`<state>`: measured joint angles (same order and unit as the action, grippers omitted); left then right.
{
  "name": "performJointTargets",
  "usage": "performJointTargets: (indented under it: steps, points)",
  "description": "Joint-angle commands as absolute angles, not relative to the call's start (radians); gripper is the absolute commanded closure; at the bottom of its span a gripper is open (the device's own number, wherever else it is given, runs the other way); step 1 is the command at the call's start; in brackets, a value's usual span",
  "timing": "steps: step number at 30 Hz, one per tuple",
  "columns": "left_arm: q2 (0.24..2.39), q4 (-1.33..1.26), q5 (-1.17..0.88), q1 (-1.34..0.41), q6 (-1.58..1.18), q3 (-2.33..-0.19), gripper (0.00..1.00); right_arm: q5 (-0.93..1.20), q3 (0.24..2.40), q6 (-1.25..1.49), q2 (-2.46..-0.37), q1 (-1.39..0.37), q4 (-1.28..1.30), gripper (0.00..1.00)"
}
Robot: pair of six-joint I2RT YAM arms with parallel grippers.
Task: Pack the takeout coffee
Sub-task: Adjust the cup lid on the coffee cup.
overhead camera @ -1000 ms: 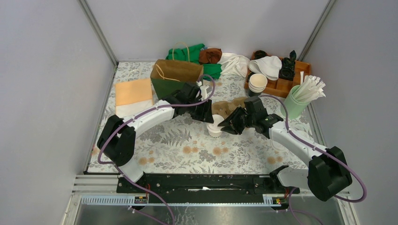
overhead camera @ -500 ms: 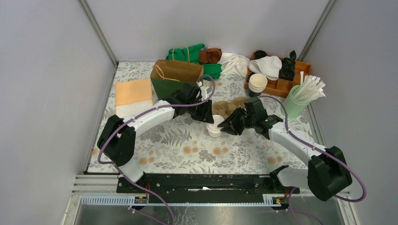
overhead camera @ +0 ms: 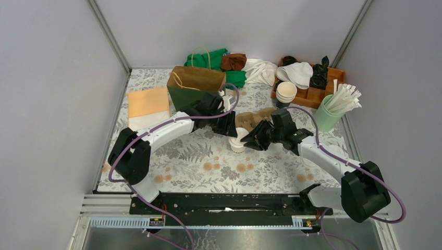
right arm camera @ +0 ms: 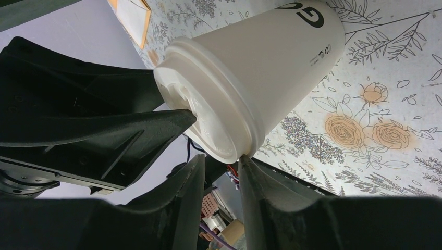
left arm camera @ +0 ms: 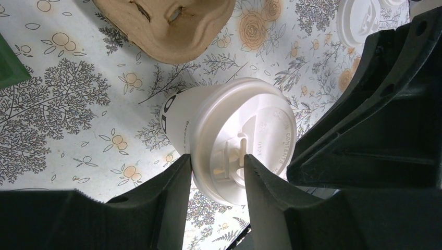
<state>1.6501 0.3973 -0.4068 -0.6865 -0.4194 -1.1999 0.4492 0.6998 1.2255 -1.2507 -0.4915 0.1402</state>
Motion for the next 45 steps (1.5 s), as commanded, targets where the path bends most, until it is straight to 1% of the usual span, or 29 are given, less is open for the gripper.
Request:
performJointTargets:
  steps: [1, 6, 13, 17, 24, 30, 34, 39, 45]
  points:
    - [1.613, 0.379, -0.411, -0.698, -0.428, -1.191, 0.55, 0.404, 0.676, 1.177, -1.291, -0.499, 0.234, 0.61]
    - [1.616, 0.394, -0.398, -0.698, -0.424, -1.238, 0.54, 0.384, 0.752, 1.157, -1.254, -0.499, 0.29, 0.58]
    - [1.623, 0.438, -0.37, -0.698, -0.41, -1.32, 0.5, 0.347, 0.887, 1.072, -1.246, -0.496, 0.408, 0.51]
    - [1.624, 0.46, -0.357, -0.698, -0.405, -1.352, 0.48, 0.328, 0.929, 1.024, -1.247, -0.483, 0.44, 0.51]
    - [1.585, 0.474, -0.331, -0.698, -0.426, -1.339, 0.46, 0.298, 1.029, 0.894, -1.292, -0.47, 0.493, 0.51]
    - [1.48, 0.46, -0.296, -0.7, -0.501, -1.273, 0.46, 0.224, 1.158, 0.694, -1.309, -0.466, 0.522, 0.5]
    - [1.411, 0.454, -0.244, -0.719, -0.549, -1.255, 0.46, 0.144, 1.139, 0.641, -1.251, -0.466, 0.481, 0.49]
    - [1.335, 0.474, -0.163, -0.757, -0.603, -1.247, 0.46, 0.04, 1.081, 0.601, -1.166, -0.466, 0.457, 0.5]
    - [1.205, 0.48, -0.089, -0.805, -0.68, -1.148, 0.46, 0.029, 1.059, 0.588, -1.149, -0.467, 0.446, 0.49]
